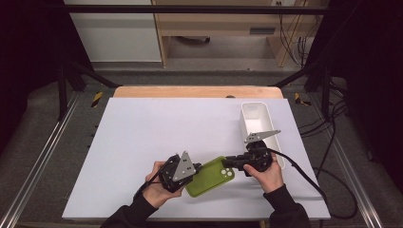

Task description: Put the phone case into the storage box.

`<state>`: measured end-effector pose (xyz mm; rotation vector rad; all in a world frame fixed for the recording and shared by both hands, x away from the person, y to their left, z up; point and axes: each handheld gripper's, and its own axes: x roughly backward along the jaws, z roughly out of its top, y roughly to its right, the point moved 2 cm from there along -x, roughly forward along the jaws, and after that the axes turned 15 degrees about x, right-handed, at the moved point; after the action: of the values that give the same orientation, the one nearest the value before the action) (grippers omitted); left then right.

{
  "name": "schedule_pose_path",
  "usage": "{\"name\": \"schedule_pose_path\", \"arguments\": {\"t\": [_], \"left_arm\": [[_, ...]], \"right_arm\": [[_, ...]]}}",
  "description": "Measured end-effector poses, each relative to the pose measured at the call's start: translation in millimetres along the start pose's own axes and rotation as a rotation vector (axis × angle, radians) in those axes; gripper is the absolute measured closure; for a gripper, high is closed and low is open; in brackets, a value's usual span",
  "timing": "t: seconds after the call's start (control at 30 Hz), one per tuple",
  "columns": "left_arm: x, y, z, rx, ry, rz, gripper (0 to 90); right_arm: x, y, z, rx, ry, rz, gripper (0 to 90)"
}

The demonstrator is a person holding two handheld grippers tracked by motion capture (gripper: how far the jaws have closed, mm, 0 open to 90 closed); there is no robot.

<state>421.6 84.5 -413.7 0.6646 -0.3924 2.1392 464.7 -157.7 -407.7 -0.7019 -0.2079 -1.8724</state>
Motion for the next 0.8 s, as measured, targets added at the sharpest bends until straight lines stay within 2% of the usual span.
{"name": "schedule_pose_path", "arguments": {"t": [0.2,0.4,0.5,0.57,0.67,0.8], "left_arm": [[-1.0,-0.7,-0.3,0.006,0.002,-0.001,84.3],[0.8,-3.1,0.9,0.037,0.027,-0.011,79.7],[2.9,-6.2,2.2,0.069,0.049,-0.019,75.6],[4.3,-9.3,3.0,0.106,0.069,-0.032,71.1],[7.3,-13.7,3.9,0.134,0.091,-0.03,66.3],[10.5,-19.3,5.2,0.165,0.129,-0.032,55.6]], "right_arm": [[0.2,-0.5,0.1,0.0,0.001,-0.01,79.6],[2.0,-0.2,0.6,0.002,0.01,-0.03,79.5],[3.0,-0.2,0.7,0.007,0.014,-0.042,79.5],[3.3,-0.1,0.8,0.01,0.016,-0.05,79.5],[4.0,0.3,0.8,0.017,0.018,-0.059,79.5],[6.4,0.2,1.3,0.025,0.025,-0.074,79.4]]}}
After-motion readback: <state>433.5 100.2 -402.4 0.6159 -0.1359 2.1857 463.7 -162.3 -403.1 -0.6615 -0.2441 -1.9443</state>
